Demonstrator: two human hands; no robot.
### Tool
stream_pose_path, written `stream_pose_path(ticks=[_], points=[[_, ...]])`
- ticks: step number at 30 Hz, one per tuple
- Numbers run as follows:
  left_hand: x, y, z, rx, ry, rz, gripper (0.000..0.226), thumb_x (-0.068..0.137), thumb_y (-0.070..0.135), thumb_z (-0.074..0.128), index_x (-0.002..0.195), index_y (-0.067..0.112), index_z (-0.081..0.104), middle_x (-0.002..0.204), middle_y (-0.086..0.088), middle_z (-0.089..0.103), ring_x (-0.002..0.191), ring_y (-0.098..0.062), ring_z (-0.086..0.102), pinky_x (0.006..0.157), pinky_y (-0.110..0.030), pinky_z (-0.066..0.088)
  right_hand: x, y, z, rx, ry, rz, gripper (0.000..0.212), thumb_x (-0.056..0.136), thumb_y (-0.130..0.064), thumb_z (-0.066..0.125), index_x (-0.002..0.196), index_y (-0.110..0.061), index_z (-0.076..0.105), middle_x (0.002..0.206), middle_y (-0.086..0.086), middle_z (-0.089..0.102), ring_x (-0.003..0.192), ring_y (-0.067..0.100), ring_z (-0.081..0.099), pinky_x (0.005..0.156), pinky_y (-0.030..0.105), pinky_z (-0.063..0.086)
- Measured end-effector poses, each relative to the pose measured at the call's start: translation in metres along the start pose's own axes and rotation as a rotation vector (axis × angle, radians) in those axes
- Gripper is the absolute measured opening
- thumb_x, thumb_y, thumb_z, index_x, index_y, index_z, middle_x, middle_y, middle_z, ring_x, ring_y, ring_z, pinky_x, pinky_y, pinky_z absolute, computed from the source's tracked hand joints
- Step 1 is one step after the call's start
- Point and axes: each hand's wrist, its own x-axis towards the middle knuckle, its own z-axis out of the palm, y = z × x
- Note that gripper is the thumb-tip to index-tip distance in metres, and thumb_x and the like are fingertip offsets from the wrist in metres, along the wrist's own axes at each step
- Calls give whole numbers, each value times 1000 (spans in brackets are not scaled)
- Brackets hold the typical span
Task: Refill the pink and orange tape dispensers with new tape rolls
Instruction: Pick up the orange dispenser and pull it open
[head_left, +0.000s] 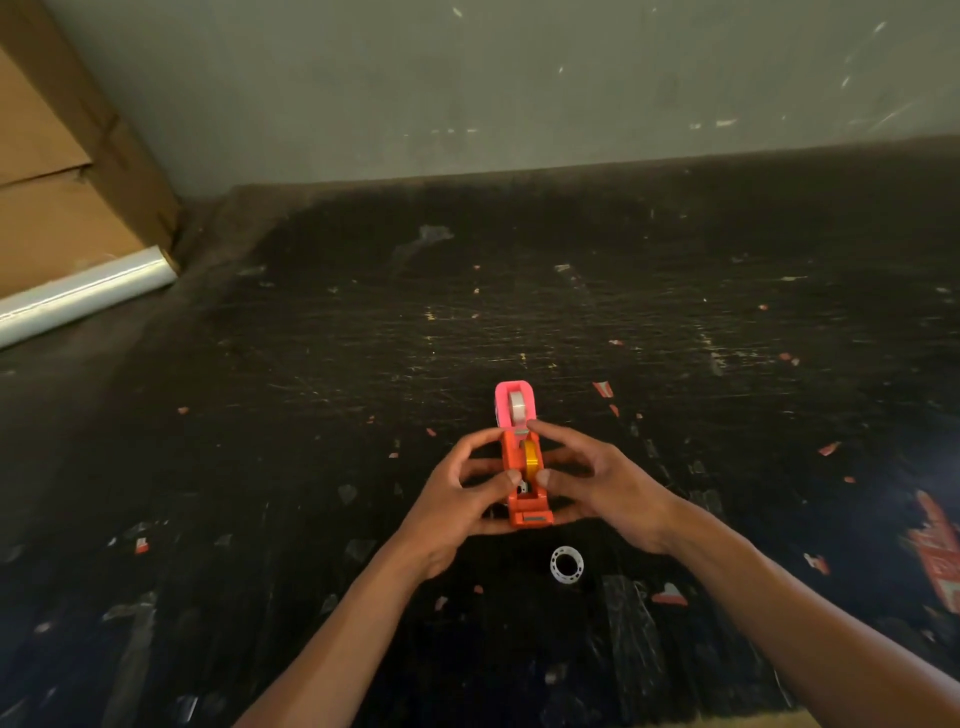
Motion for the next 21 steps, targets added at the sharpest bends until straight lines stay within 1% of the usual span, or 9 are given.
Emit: stream_pose_path(ticks=[3,7,9,12,13,15,17,18,21], points=[[-3,-2,-4,-12,5,-15,45,87,17,74,119,45,60,128,-6,63,105,-23,72,78,-43,63,4,0,2,9,-31,23,58,96,-3,57,144,-32,45,124,12,63,108,27,70,87,49,59],[-4,-4,-8,-52,22,-24,47,86,14,74,121,41,60,126,-8,64,99,-22,75,76,-42,63,9,2,5,29,-45,38,55,95,-2,58,141,-30,46,124,14,61,107,28,70,86,47,60],[-4,-5,-10,-66,77,-31,46,87,12,72,122,39,59,123,-9,65,95,-21,76,74,-42,63,11,4,3,49,-15,52,53,95,-3,58,139,-31,48,125,14,59,106,29,70,86,48,60],[-1,-5,-20,-51,223,-62,46,89,8,70,121,39,58,121,-7,66,100,-23,71,76,-45,64,14,6,-7,85,84,94,51,95,-4,58,134,-36,52,124,15,58,102,28,70,86,50,59],[0,-7,-25,27,248,-59,48,89,9,71,124,40,57,120,-5,65,102,-22,70,79,-45,64,14,6,-11,90,103,103,51,96,-4,57,133,-37,51,122,14,59,101,27,70,84,47,60],[-2,-10,-38,334,235,-53,54,89,16,72,133,39,52,118,2,64,102,-17,67,86,-44,62,12,7,-15,105,114,112,51,96,-4,56,135,-37,49,120,14,60,100,26,70,84,46,60],[-4,-17,-47,706,180,-86,56,89,25,72,138,40,47,118,6,62,104,-11,62,92,-39,56,11,8,-17,120,115,115,51,96,-4,57,132,-40,51,121,14,60,102,28,69,89,51,58],[-5,-22,-50,835,171,-105,57,89,29,72,138,41,46,123,4,61,107,-13,61,94,-39,55,11,10,-17,126,113,116,50,96,-4,57,129,-41,52,121,14,61,104,29,69,90,53,57],[-9,-34,-52,997,178,-168,58,88,33,70,138,44,43,138,-2,48,118,-22,59,99,-42,54,8,15,-19,142,105,127,53,95,-4,57,133,-40,51,124,16,61,106,31,69,92,55,56]])
